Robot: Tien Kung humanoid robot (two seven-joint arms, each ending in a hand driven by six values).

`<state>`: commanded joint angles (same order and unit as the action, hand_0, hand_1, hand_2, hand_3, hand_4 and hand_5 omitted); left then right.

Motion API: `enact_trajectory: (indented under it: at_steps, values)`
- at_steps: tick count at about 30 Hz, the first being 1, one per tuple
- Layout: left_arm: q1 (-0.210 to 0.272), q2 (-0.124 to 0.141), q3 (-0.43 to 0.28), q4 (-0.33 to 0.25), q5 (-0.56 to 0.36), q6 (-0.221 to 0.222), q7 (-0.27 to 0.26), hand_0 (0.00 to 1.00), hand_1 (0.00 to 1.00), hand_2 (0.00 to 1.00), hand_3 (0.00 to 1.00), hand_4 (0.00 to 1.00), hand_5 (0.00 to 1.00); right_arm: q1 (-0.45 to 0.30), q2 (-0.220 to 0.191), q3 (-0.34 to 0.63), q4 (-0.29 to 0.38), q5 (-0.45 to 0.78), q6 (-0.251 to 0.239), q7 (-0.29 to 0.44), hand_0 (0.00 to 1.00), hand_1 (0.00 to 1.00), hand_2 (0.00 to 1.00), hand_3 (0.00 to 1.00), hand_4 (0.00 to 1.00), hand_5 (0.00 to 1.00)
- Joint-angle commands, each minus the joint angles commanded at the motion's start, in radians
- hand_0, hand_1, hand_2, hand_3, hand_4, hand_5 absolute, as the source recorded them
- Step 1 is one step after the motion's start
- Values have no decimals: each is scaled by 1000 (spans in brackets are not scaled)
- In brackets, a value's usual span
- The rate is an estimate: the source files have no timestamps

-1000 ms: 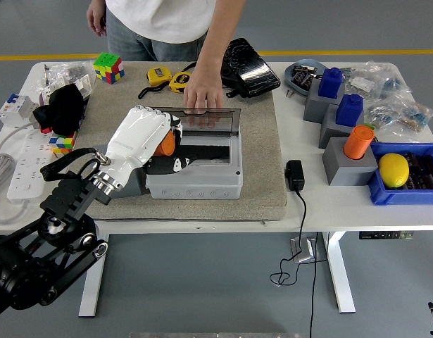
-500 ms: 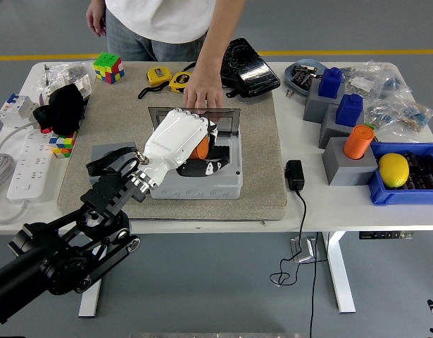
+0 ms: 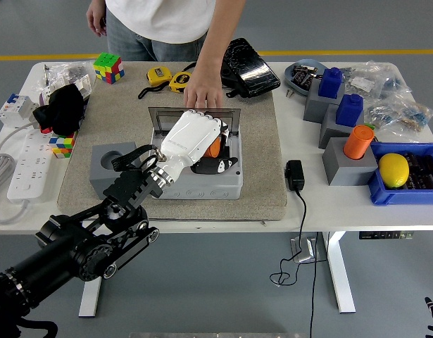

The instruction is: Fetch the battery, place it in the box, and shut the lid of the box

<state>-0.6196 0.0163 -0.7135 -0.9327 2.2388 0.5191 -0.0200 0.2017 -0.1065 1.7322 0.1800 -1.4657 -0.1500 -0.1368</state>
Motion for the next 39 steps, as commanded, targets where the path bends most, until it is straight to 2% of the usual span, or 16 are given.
enact_trajectory:
  at_steps: [2,6,29,32,33,38,39]
  values:
    - [-8,-16,-13,26,-7,1,-2,69,47,112,106,806,308,2,0,0,0,-5,0,-2,848,807,769,801,998,998]
    - [-1,-16,-41,32,-35,17,-13,69,47,112,106,806,308,5,1,-9,0,-1,1,-1,848,807,769,801,998,998]
    - [5,-16,-8,31,-72,31,-28,69,48,115,108,796,318,5,-1,-10,0,-2,0,-6,847,806,769,801,998,998]
    - [6,-16,-3,28,-101,50,-54,69,48,115,108,796,318,6,-1,-14,0,2,0,-6,847,806,769,801,998,998]
    - [6,-16,4,28,-131,59,-78,82,71,135,131,822,373,7,-1,-12,0,2,0,-6,847,806,769,801,998,998]
    - [7,-16,8,35,-211,60,-127,82,71,135,131,822,373,7,0,-12,0,2,0,-5,847,806,769,801,998,998]
    - [8,-16,9,37,-221,59,-133,112,129,175,178,866,574,7,0,-13,0,1,0,-5,846,806,769,801,998,998]
